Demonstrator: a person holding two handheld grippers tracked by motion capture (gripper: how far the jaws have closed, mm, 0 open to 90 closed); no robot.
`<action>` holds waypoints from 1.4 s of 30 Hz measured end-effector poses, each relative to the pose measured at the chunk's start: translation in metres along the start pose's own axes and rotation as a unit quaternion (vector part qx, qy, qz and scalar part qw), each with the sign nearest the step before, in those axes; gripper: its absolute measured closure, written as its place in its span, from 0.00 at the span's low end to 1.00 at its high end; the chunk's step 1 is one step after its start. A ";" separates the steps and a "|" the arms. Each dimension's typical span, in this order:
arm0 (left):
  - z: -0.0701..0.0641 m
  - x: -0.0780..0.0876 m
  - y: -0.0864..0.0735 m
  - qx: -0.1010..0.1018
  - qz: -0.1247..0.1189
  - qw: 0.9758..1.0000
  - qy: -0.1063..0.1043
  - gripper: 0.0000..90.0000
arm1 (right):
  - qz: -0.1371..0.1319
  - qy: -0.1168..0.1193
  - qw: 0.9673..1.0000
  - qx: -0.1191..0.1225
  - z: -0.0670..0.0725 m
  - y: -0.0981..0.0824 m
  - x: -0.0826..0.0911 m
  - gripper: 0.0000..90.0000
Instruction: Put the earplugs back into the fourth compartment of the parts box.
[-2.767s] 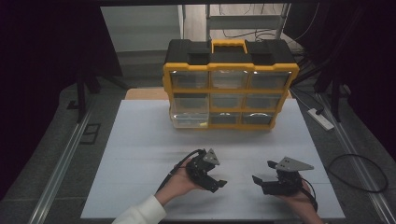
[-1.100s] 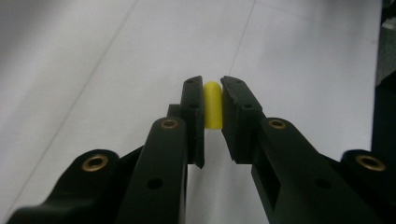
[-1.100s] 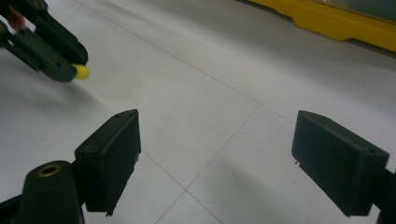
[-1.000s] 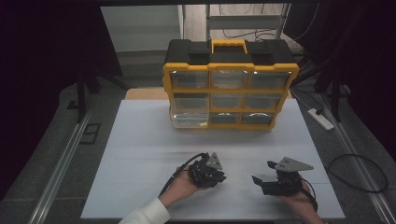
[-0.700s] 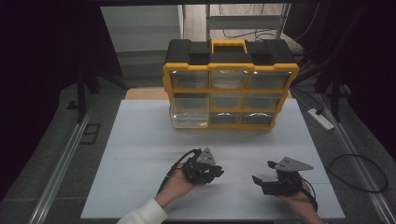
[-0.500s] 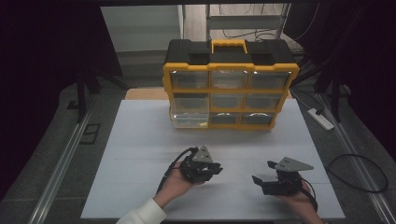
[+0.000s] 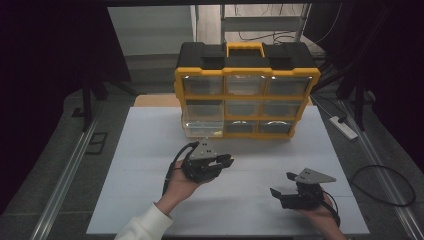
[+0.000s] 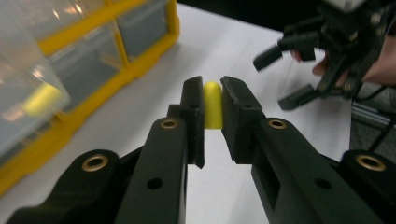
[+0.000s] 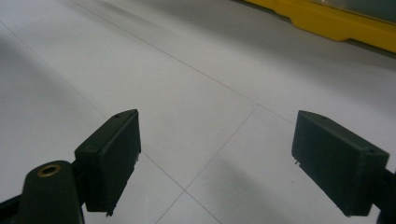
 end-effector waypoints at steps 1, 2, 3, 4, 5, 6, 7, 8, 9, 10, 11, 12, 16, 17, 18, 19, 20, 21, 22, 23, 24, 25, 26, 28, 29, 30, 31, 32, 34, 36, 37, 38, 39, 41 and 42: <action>0.001 0.002 0.003 0.001 -0.003 1.000 0.000 0.87 | 0.000 -0.001 1.000 -0.001 0.000 0.000 0.000 0.18; 0.003 0.004 0.007 0.003 -0.007 1.000 0.001 0.87 | 0.001 0.000 1.000 -0.001 0.000 0.000 0.000 0.18; 0.004 0.006 0.011 0.005 -0.010 1.000 0.003 0.87 | 0.000 0.000 1.000 -0.001 0.000 0.000 0.000 0.18; 0.006 0.007 0.015 0.008 -0.013 1.000 0.005 0.87 | 0.000 0.000 1.000 -0.001 0.000 0.000 0.000 0.18; 0.009 0.009 0.019 0.010 -0.017 1.000 0.009 0.87 | 0.000 0.000 1.000 0.000 0.000 0.000 0.000 0.18; 0.011 0.010 0.022 0.015 -0.020 1.000 0.012 0.87 | -0.001 -0.001 1.000 0.000 0.000 0.000 0.000 0.18; 0.011 0.010 0.022 0.015 -0.020 1.000 0.012 0.87 | -0.001 -0.001 1.000 0.000 0.000 0.000 0.000 0.18; 0.015 0.012 0.027 0.018 -0.023 0.999 0.016 0.87 | -0.001 0.000 1.000 0.000 0.000 0.000 0.000 0.18; 0.019 0.013 0.032 0.019 -0.028 0.999 0.021 0.87 | -0.001 -0.001 1.000 -0.002 0.000 0.000 0.001 0.18; 0.019 0.013 0.032 0.019 -0.028 0.999 0.021 0.87 | -0.002 -0.002 1.000 -0.001 -0.001 0.000 0.001 0.18; 0.022 0.015 0.036 0.020 -0.029 0.999 0.024 0.87 | -0.002 -0.002 1.000 -0.001 -0.001 0.000 0.001 0.18; 0.025 0.016 0.039 0.021 -0.030 0.999 0.025 0.87 | -0.003 -0.003 1.000 -0.001 -0.001 0.001 0.001 0.18; 0.035 0.021 0.049 0.032 -0.040 0.998 0.031 0.87 | -0.003 -0.003 1.000 -0.001 -0.001 0.001 0.001 0.18; 0.038 0.022 0.051 0.033 -0.041 0.998 0.035 0.87 | -0.003 -0.003 1.000 -0.001 -0.001 0.001 0.001 0.18; 0.041 0.023 0.054 0.036 -0.044 0.998 0.039 0.87 | -0.003 -0.003 1.000 -0.001 -0.001 0.001 0.001 0.18; 0.043 0.024 0.055 0.037 -0.045 0.997 0.042 0.87 | -0.003 -0.003 1.000 -0.001 -0.001 0.001 0.001 0.18; 0.046 0.025 0.058 0.037 -0.046 0.997 0.046 0.87 | -0.003 -0.003 1.000 -0.001 -0.001 0.001 0.001 0.18; 0.048 0.027 0.060 0.037 -0.047 0.997 0.048 0.87 | -0.003 -0.003 1.000 -0.002 -0.001 0.001 0.001 0.18; 0.050 0.028 0.063 0.038 -0.048 0.997 0.050 0.87 | -0.003 -0.003 1.000 -0.001 -0.001 0.001 0.001 0.18; 0.052 0.029 0.065 0.039 -0.049 0.997 0.053 0.87 | -0.003 -0.003 1.000 -0.001 -0.001 0.001 0.001 0.18; 0.054 0.030 0.066 0.039 -0.049 0.996 0.056 0.87 | -0.003 -0.004 1.000 -0.001 -0.002 0.001 0.001 0.18; 0.057 0.031 0.069 0.039 -0.050 0.996 0.059 0.87 | -0.003 -0.004 1.000 -0.001 -0.002 0.001 0.001 0.18; 0.059 0.032 0.070 0.040 -0.051 0.996 0.062 0.87 | -0.003 -0.003 1.000 -0.002 -0.002 0.001 0.001 0.18; 0.064 0.032 0.072 0.041 -0.050 0.996 0.069 0.87 | -0.003 -0.003 1.000 -0.002 -0.002 0.001 0.001 0.18; 0.067 0.032 0.074 0.042 -0.051 0.995 0.074 0.87 | -0.003 -0.003 1.000 -0.001 -0.002 0.001 0.001 0.18; 0.070 0.032 0.074 0.043 -0.051 0.995 0.077 0.87 | -0.003 -0.003 1.000 -0.001 -0.002 0.001 0.001 0.18; 0.072 0.033 0.075 0.045 -0.052 0.994 0.082 0.87 | -0.003 -0.003 1.000 -0.001 -0.002 0.001 0.001 0.18; 0.075 0.033 0.075 0.047 -0.052 0.994 0.085 0.87 | -0.003 -0.003 1.000 -0.002 -0.001 0.001 0.001 0.18; 0.081 0.033 0.076 0.052 -0.052 0.993 0.093 0.87 | -0.003 -0.003 1.000 -0.001 -0.002 0.001 0.001 0.18; 0.086 0.033 0.076 0.056 -0.053 0.992 0.098 0.87 | -0.002 -0.003 1.000 -0.002 -0.001 0.001 0.001 0.18; 0.088 0.033 0.077 0.058 -0.053 0.992 0.100 0.87 | -0.002 -0.003 1.000 -0.002 -0.001 0.001 0.001 0.18; 0.091 0.033 0.077 0.059 -0.052 0.992 0.103 0.87 | -0.002 -0.003 1.000 -0.002 -0.001 0.001 0.001 0.18; 0.093 0.032 0.077 0.059 -0.050 0.991 0.106 0.87 | -0.002 -0.003 1.000 -0.001 -0.001 0.000 0.001 0.18; 0.099 0.031 0.076 0.062 -0.045 0.991 0.113 0.87 | -0.002 -0.003 1.000 -0.001 -0.001 0.000 0.001 0.18; 0.101 0.030 0.076 0.063 -0.043 0.990 0.115 0.87 | -0.002 -0.003 1.000 -0.001 -0.001 0.000 0.001 0.18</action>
Point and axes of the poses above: each handheld gripper's, and its own axes: x roughly backward along the jaws, y roughly out of its top, z roughly to its left, the point moved 10 cm from there along -x, roughly forward along the jaws, and after that the axes turned 8 degrees about x, right-handed, at the moved point
